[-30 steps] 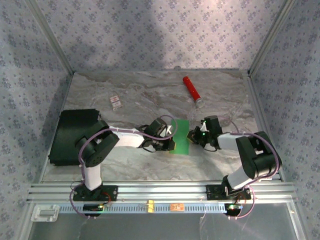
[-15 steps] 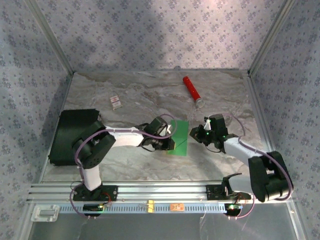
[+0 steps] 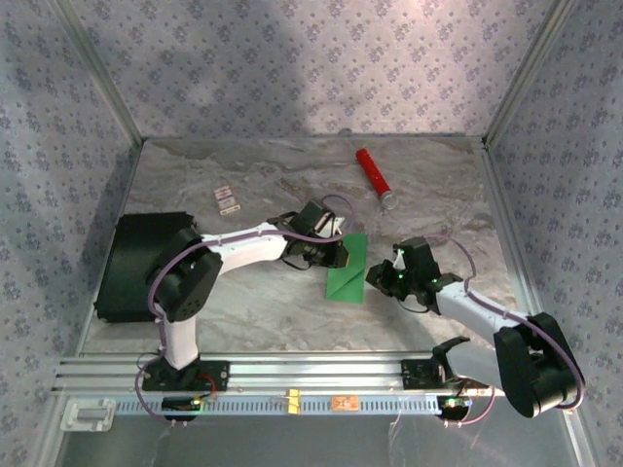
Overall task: Fold a paper plane with a square sheet of paper (pick it up from the middle)
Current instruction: Fold the triangle a second time at the center of the table, then turn over the paper at the center of the table.
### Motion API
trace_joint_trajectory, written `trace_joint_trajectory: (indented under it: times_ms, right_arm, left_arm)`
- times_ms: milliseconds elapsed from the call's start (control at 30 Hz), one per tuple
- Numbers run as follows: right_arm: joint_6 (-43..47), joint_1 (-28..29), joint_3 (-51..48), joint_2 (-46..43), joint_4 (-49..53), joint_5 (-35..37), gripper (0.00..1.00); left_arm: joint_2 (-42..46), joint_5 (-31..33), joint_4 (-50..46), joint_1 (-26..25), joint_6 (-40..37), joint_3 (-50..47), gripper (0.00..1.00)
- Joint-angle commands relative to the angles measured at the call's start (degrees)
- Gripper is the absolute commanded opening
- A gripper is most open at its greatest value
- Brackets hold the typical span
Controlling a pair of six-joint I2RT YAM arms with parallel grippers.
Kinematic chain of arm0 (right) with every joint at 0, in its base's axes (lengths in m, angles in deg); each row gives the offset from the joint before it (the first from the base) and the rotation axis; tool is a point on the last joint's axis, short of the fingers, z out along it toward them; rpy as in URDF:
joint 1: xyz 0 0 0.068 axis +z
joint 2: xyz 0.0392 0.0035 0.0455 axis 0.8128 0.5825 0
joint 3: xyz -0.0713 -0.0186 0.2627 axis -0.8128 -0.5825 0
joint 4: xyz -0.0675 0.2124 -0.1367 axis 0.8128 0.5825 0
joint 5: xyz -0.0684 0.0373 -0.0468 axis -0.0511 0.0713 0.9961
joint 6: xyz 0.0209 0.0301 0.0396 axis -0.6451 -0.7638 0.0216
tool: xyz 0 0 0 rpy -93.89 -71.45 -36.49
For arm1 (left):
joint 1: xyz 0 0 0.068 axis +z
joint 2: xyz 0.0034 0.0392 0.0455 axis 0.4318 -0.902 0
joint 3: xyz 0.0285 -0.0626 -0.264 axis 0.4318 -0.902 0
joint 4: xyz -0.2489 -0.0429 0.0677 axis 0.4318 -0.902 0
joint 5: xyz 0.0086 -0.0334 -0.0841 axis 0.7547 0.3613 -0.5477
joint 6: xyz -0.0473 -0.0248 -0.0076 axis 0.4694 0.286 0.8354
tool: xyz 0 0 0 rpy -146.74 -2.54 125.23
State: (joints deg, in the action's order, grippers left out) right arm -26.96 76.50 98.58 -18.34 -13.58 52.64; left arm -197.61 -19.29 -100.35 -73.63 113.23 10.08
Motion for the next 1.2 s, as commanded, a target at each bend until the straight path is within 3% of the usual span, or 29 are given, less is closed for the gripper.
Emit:
trace_joint_trajectory:
  times_ms: [0,533,767,1167]
  right_arm:
    - [-1.4,1.4,0.2,0.0,0.6,1.1,0.16]
    - [-5.3,7.3,2.9,4.7,2.0,3.2,0.24]
    - [-6.3,8.3,3.3,6.0,3.2,4.6,0.33]
    - [-6.9,9.6,4.0,6.6,4.3,5.4,0.36]
  left_arm:
    - [-2.2,0.3,-5.0,-0.1,-3.1,1.4,0.15]
    - [-4.4,0.8,-3.2,-0.3,-3.1,-3.5,0.12]
    - [-3.5,0.5,-1.2,-0.7,-1.5,-5.7,0.12]
    - [-2.6,0.6,0.2,-1.0,-0.1,-7.2,0.12]
